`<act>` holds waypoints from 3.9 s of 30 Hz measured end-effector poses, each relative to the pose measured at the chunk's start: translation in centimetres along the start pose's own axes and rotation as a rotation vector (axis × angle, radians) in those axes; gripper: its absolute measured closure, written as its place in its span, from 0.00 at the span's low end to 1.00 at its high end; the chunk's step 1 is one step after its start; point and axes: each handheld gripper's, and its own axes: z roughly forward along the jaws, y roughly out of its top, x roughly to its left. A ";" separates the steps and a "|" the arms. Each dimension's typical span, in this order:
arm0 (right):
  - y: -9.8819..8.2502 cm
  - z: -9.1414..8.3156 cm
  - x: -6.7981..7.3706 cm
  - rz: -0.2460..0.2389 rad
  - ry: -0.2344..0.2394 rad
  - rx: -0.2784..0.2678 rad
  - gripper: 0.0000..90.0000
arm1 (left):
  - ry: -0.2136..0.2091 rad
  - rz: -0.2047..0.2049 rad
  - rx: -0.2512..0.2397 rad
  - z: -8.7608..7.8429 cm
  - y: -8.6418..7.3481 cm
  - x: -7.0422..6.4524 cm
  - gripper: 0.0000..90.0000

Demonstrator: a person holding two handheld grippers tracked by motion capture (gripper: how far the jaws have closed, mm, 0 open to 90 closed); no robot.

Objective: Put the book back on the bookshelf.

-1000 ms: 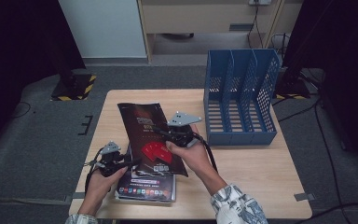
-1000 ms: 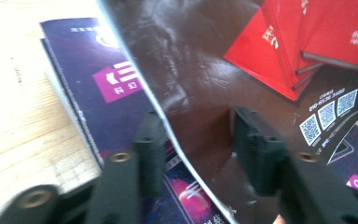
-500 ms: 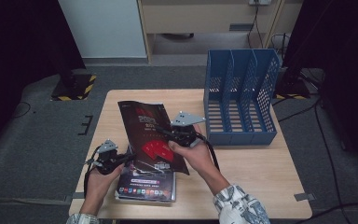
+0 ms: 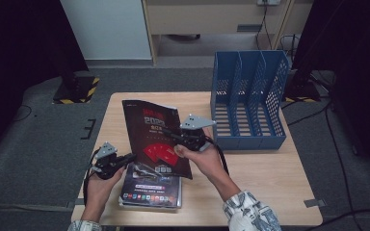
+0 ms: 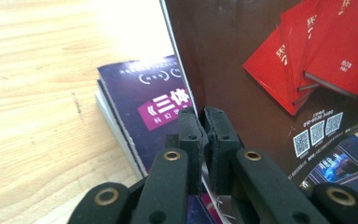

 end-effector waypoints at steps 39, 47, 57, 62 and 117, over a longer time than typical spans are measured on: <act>3.3 -0.1 -0.5 0.038 0.065 -0.036 0.81 | 0.024 0.034 -0.062 -1.2 0.2 0.2 0.96; 3.4 -0.1 -0.8 0.056 0.079 -0.042 0.94 | 0.025 0.037 -0.063 -1.2 0.2 0.2 0.96; 3.8 0.0 -1.0 0.065 0.073 -0.029 0.95 | 0.025 0.037 -0.066 -1.2 0.2 0.2 0.96; 3.8 0.0 -1.0 0.061 0.071 -0.031 0.96 | 0.052 -0.010 -0.106 -0.9 0.0 0.4 0.78; 8.4 -6.5 -4.3 0.027 -0.184 -0.171 0.97 | 0.287 -0.122 0.117 0.6 -3.0 4.3 0.06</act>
